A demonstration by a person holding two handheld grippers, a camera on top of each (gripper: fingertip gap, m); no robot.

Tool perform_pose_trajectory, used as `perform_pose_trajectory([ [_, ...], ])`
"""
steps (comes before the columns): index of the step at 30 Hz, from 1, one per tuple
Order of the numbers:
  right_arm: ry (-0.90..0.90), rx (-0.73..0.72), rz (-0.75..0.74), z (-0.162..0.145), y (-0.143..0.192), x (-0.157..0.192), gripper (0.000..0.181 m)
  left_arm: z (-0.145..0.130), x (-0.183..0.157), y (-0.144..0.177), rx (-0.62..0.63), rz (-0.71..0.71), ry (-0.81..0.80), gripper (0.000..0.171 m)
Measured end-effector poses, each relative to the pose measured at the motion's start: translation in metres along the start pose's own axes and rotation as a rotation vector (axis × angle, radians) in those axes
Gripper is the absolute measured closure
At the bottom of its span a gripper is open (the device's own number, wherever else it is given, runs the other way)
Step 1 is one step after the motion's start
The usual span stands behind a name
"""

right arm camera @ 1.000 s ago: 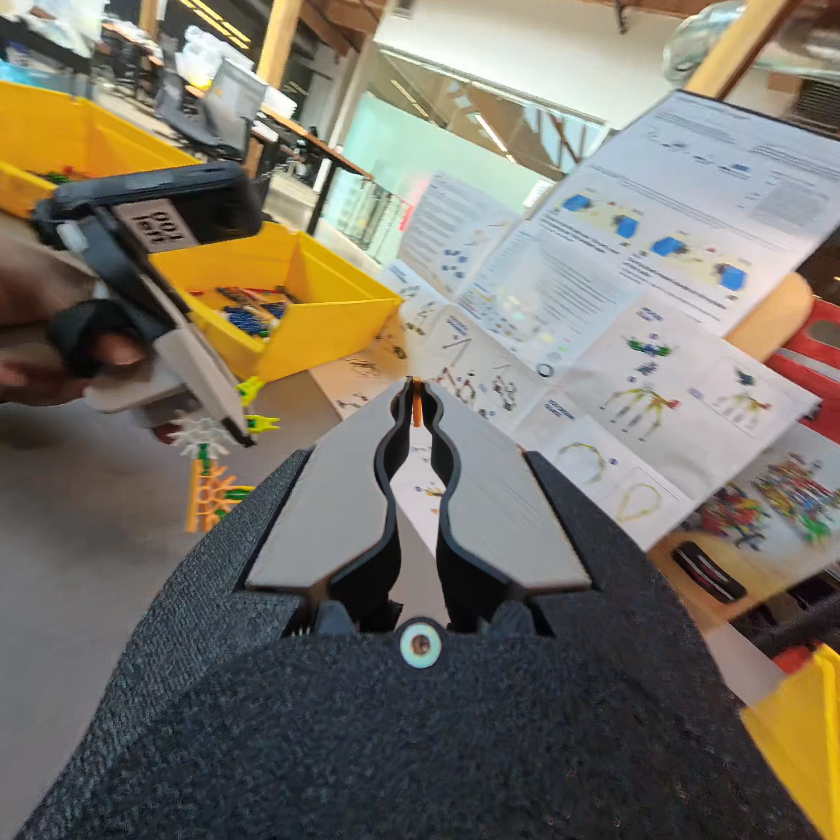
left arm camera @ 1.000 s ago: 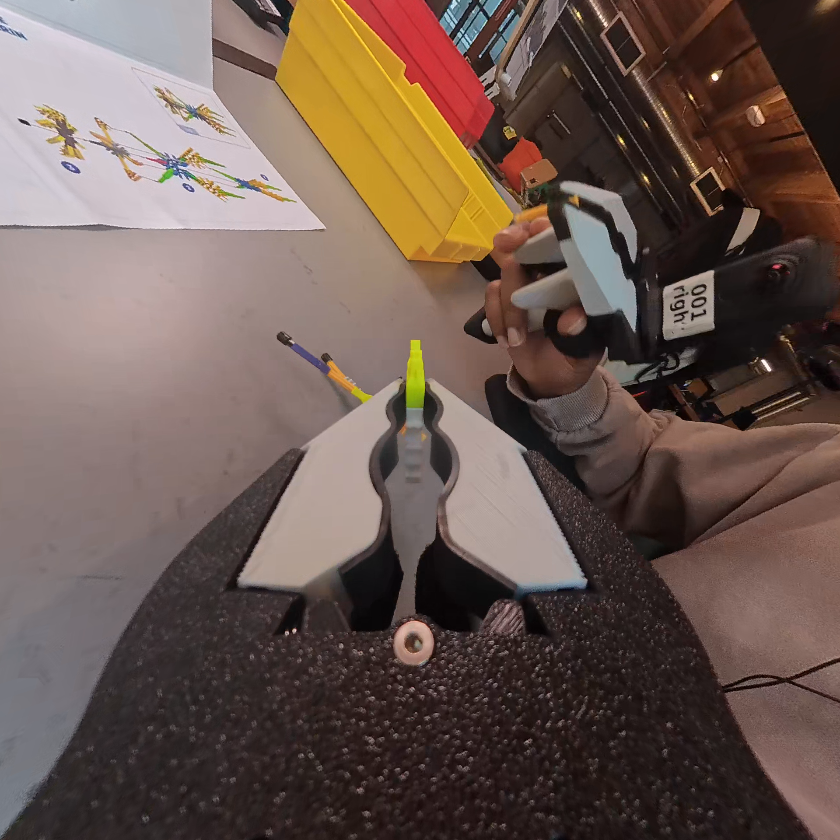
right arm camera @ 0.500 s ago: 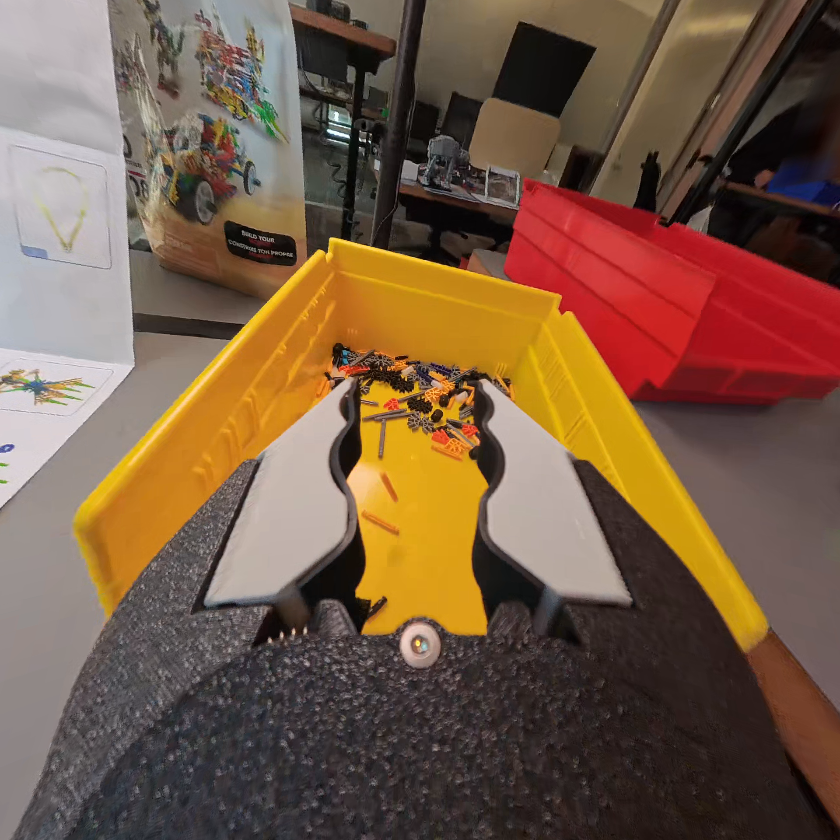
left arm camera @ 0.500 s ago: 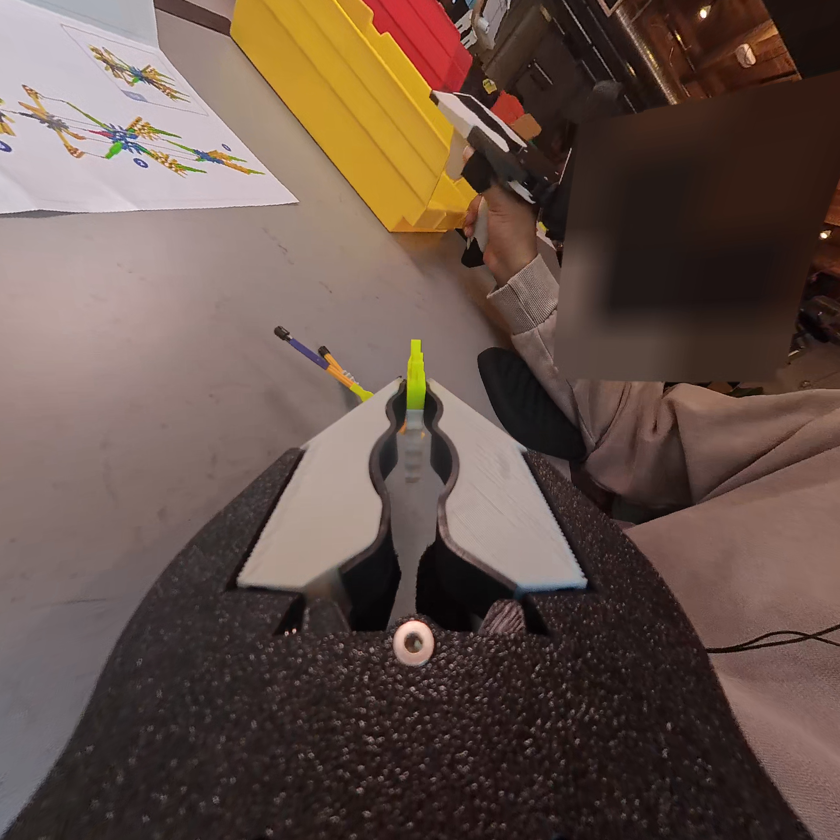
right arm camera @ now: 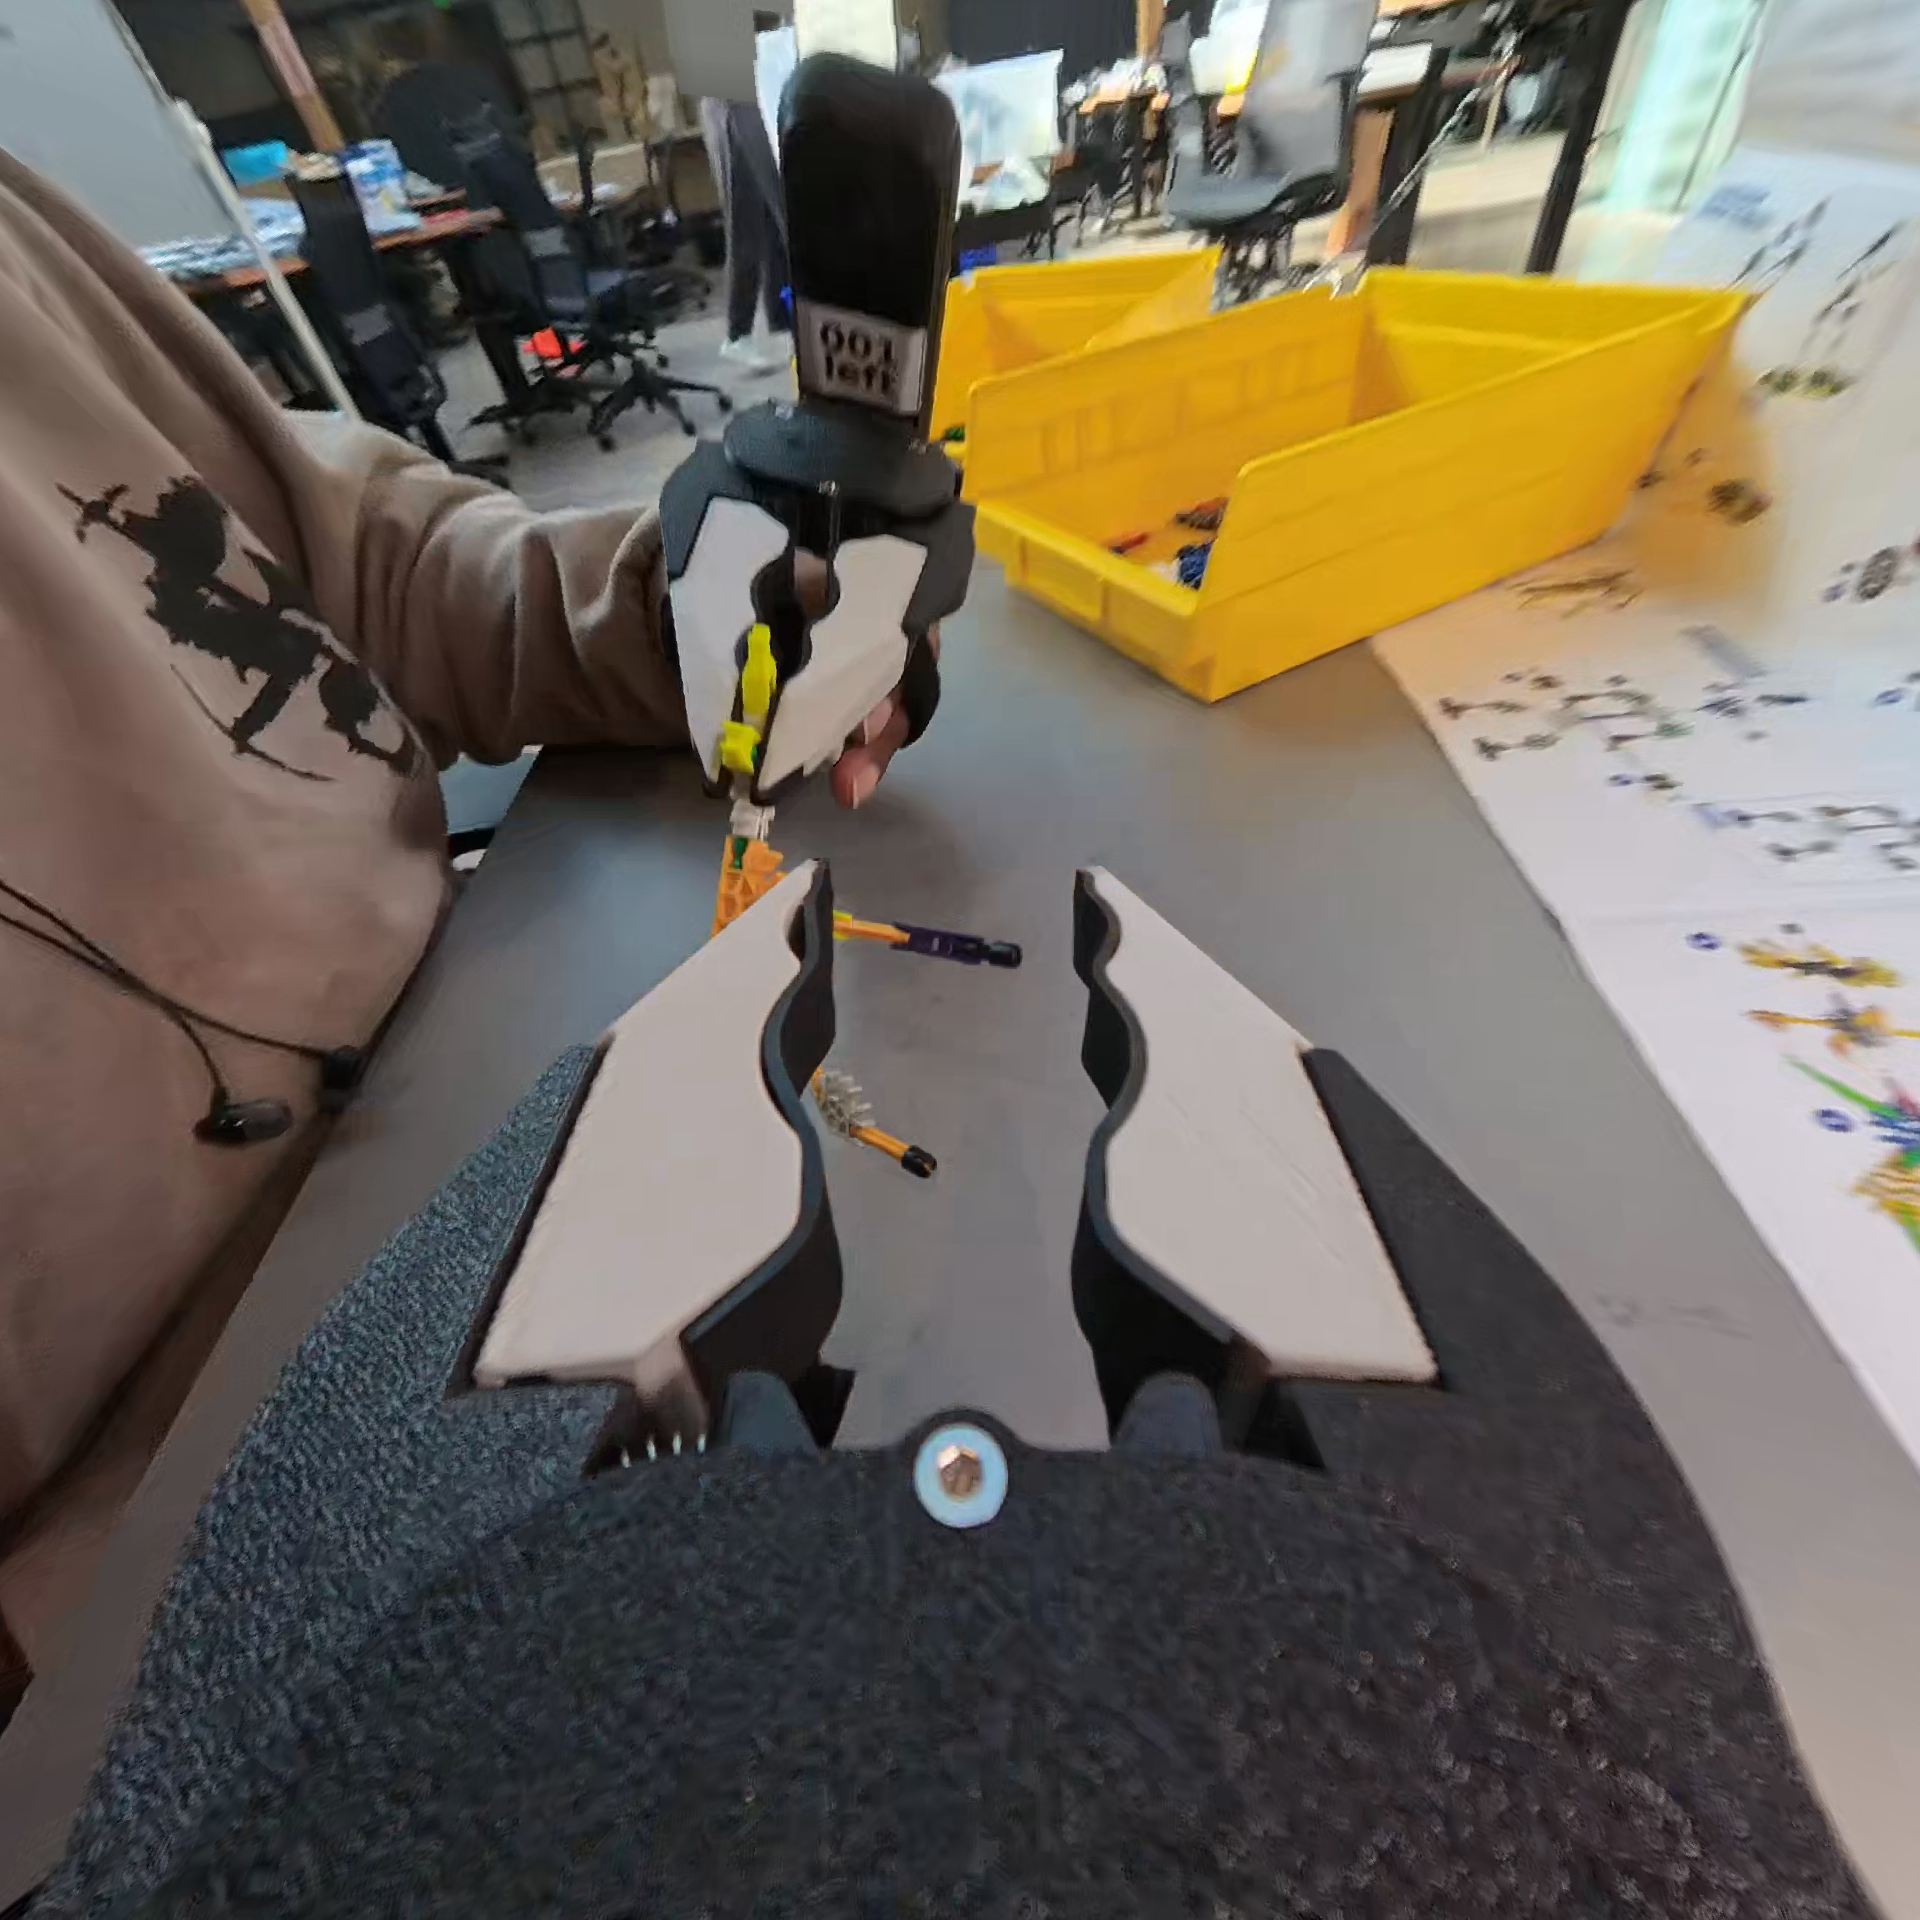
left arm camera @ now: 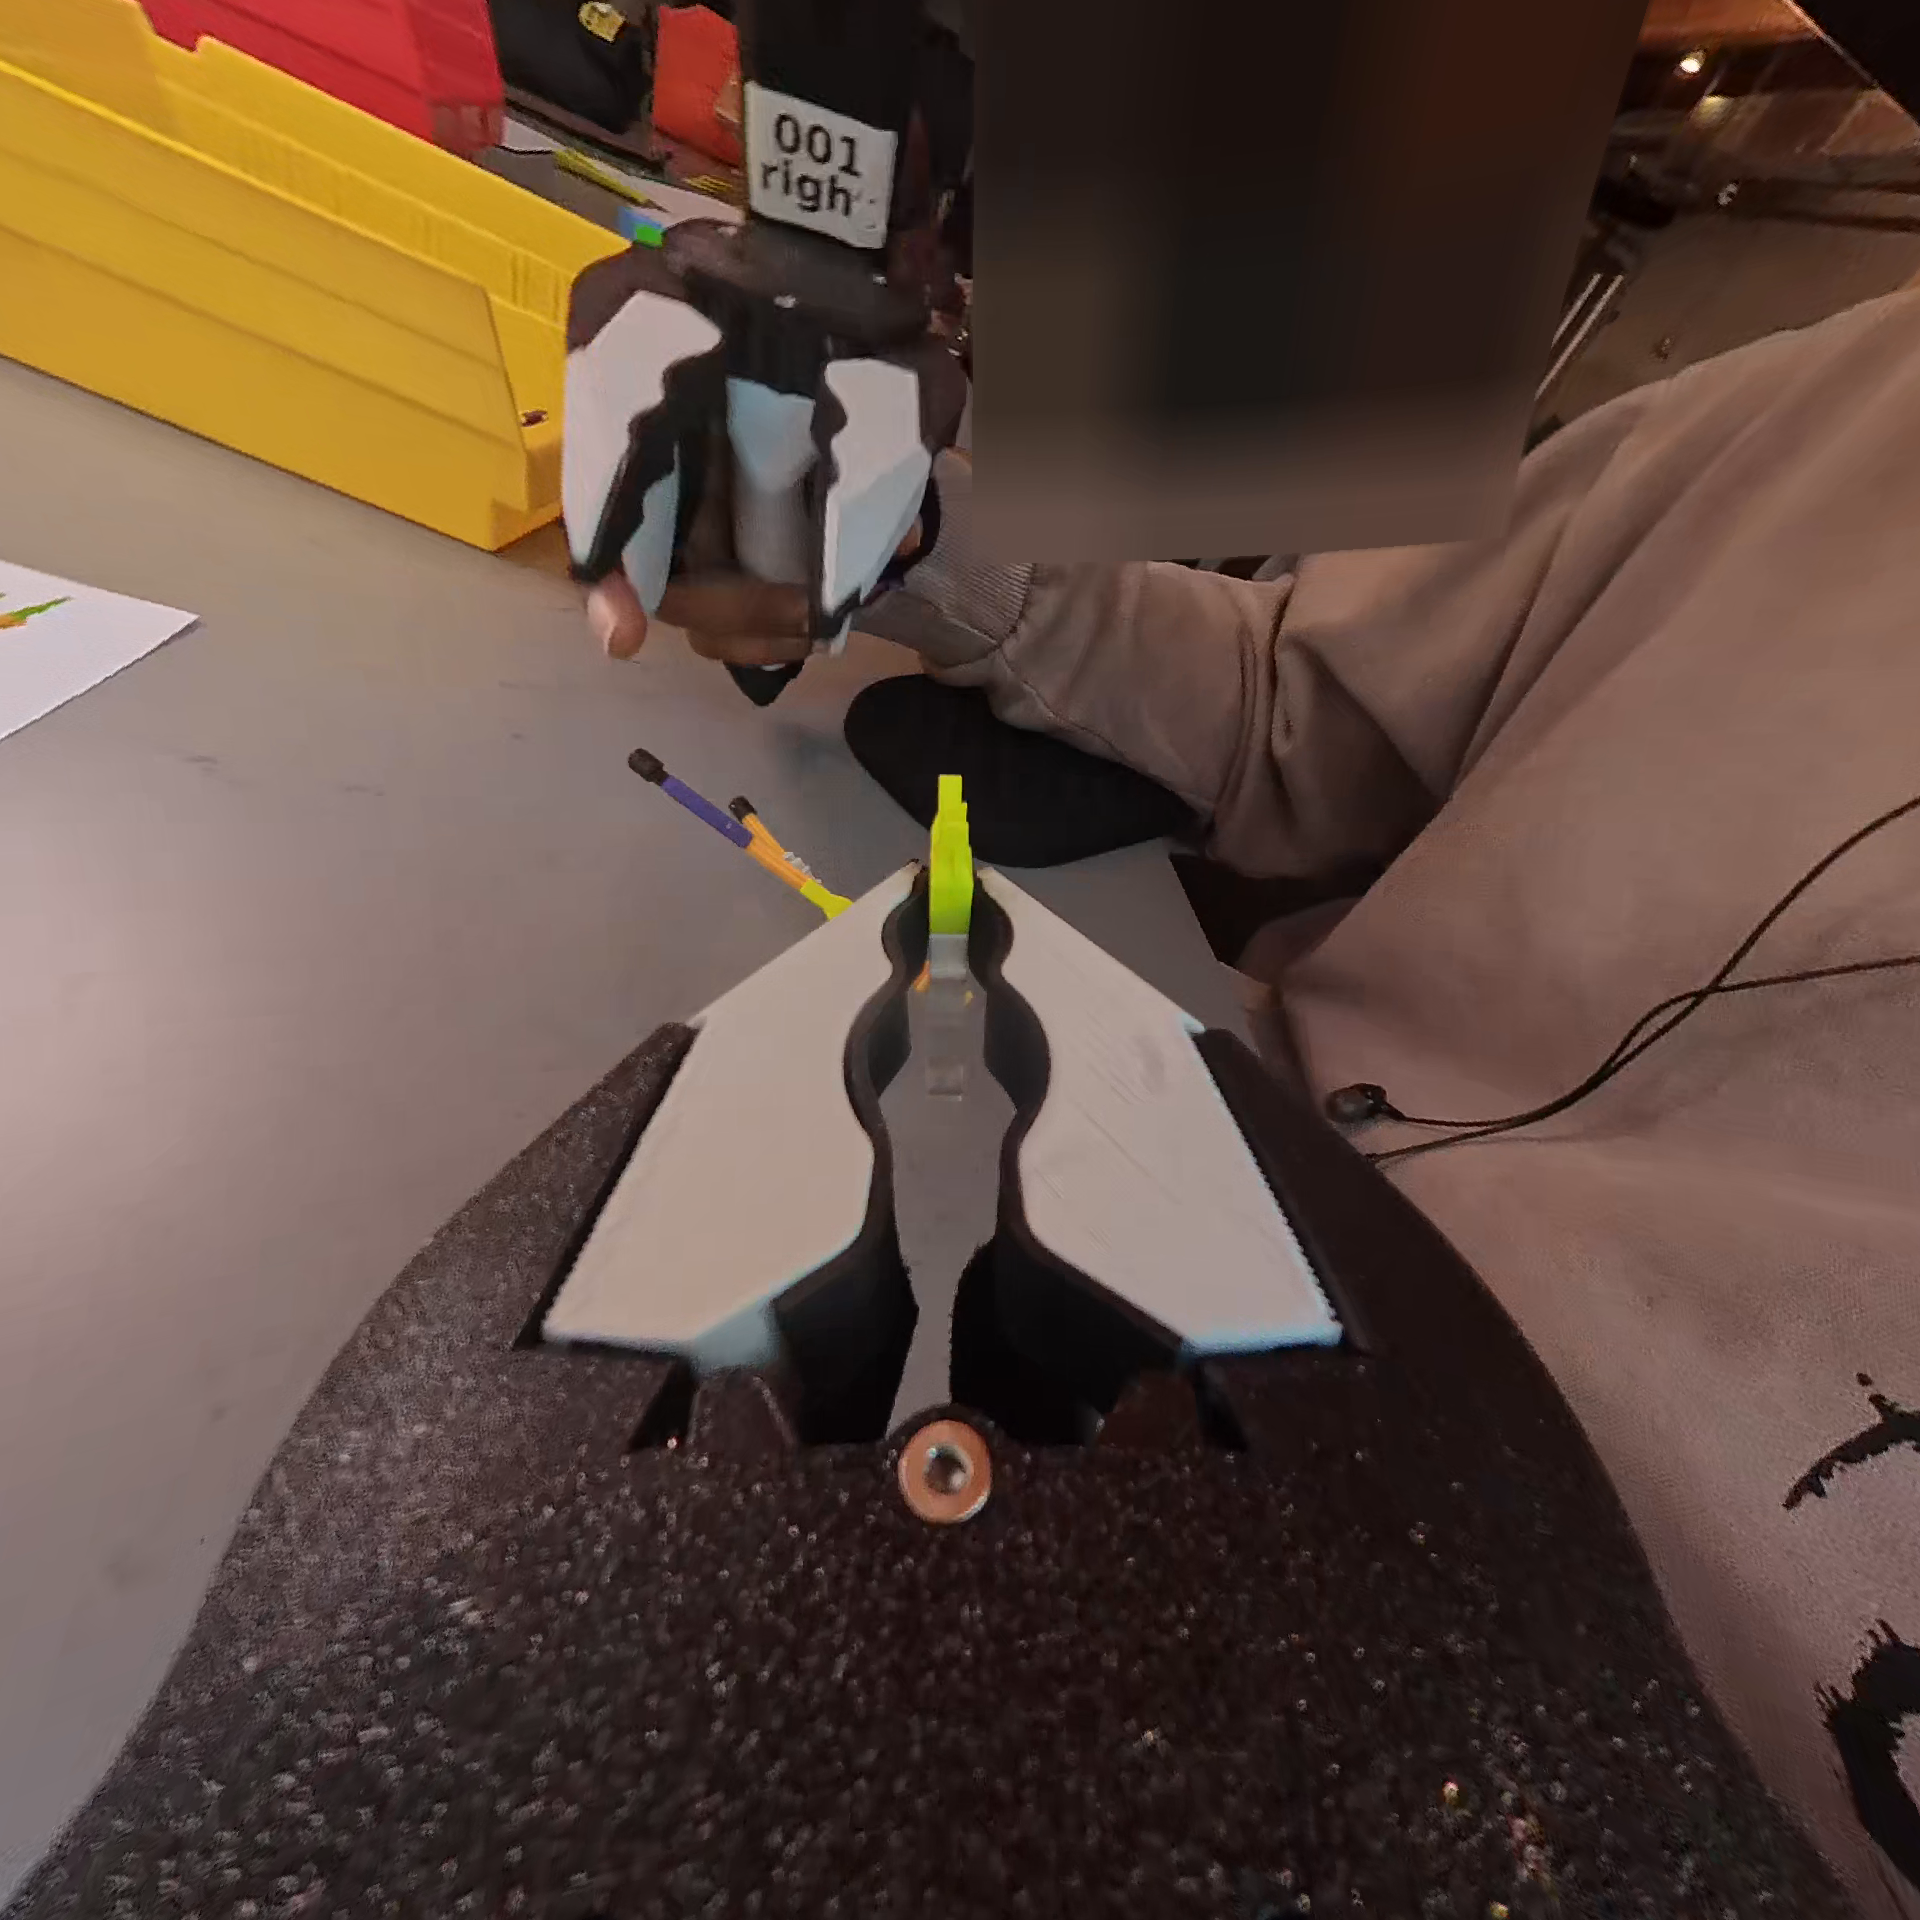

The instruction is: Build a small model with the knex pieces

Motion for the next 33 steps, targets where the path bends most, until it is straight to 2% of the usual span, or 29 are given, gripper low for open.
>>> perform_pose_trajectory([
  [3,-0.046,0.071,0.133,-0.012,-0.018,0.007,0.130,0.001,-0.010,0.001,-0.001,-0.050,-0.063,0.166],
  [5,-0.058,0.060,0.215,-0.011,-0.020,0.014,0.143,0.001,-0.013,0.001,0.001,-0.067,-0.079,0.166],
  [8,-0.041,0.084,0.225,-0.012,-0.022,0.017,0.156,0.002,-0.016,0.003,-0.011,-0.090,-0.089,0.166],
  [11,-0.037,0.049,0.248,-0.010,-0.018,0.020,0.168,0.001,-0.015,0.003,-0.005,-0.087,-0.088,0.166],
  [16,-0.052,0.032,0.364,-0.008,-0.018,0.031,0.170,0.003,-0.014,0.005,-0.016,-0.055,-0.106,0.166],
  [20,-0.033,0.055,0.358,-0.009,-0.026,0.034,0.173,0.004,-0.012,0.007,-0.029,-0.035,-0.103,0.166],
  [28,-0.059,0.003,0.355,-0.004,-0.025,0.032,0.169,0.003,-0.012,0.007,-0.017,-0.029,-0.096,0.166],
  [33,-0.040,0.027,0.338,-0.007,-0.026,0.032,0.179,0.003,-0.012,0.006,-0.006,-0.032,-0.097,0.166],
])
Point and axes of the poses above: each gripper's, where its closed fingertips meet, y back along the fingers, z out of its top, x = y × z across the jaws, the point moved 7 cm from there along y, back along the fingers, and after that the axes turned 12 degrees about x, right-handed, at the moved point
